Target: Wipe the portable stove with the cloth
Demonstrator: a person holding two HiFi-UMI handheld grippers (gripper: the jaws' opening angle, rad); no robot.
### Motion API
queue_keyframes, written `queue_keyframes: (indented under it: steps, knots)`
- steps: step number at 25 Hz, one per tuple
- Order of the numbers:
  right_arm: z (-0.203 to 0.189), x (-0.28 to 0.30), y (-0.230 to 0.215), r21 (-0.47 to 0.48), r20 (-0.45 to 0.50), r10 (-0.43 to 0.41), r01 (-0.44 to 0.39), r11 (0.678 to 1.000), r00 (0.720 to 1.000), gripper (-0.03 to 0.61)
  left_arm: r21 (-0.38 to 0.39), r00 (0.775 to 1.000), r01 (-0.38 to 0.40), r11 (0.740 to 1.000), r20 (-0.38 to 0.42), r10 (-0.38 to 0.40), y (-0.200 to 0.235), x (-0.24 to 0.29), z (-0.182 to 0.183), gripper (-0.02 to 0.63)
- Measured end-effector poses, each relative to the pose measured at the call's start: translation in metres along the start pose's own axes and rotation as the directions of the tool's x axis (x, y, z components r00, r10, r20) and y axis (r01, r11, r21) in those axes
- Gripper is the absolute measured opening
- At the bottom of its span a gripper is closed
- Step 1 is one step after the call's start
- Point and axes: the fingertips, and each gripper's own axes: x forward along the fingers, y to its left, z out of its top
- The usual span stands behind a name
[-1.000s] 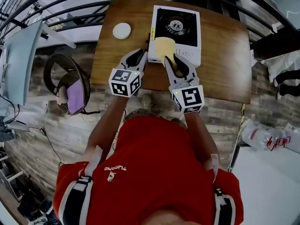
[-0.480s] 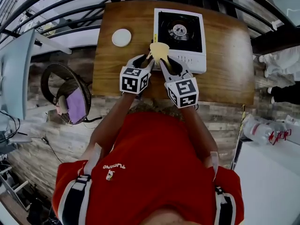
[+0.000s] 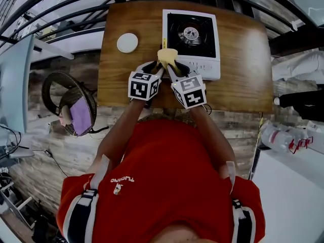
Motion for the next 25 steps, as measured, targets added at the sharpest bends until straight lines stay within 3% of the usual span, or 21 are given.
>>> queue_keyframes:
  steps: [5, 13, 25]
  knots:
    - [-0.011, 0.008, -0.011, -0.018, -0.082, -0.010, 0.008, 1.000, 0.997, 0.086, -0.014, 1.000, 0.000, 1.000, -0.015, 0.000, 0.002, 0.002, 0.001, 0.135]
    - [-0.023, -0.009, -0.035, -0.013, -0.112, -0.039, 0.038, 0.999, 0.993, 0.086, 0.002, 1.000, -0.004, 1.000, -0.025, 0.004, 0.004, 0.002, -0.001, 0.135]
    - [-0.056, -0.069, -0.105, 0.097, -0.142, -0.175, 0.189, 0.977, 0.974, 0.086, 0.017, 0.999, 0.005, 1.000, -0.041, -0.004, 0.001, 0.001, 0.004, 0.135]
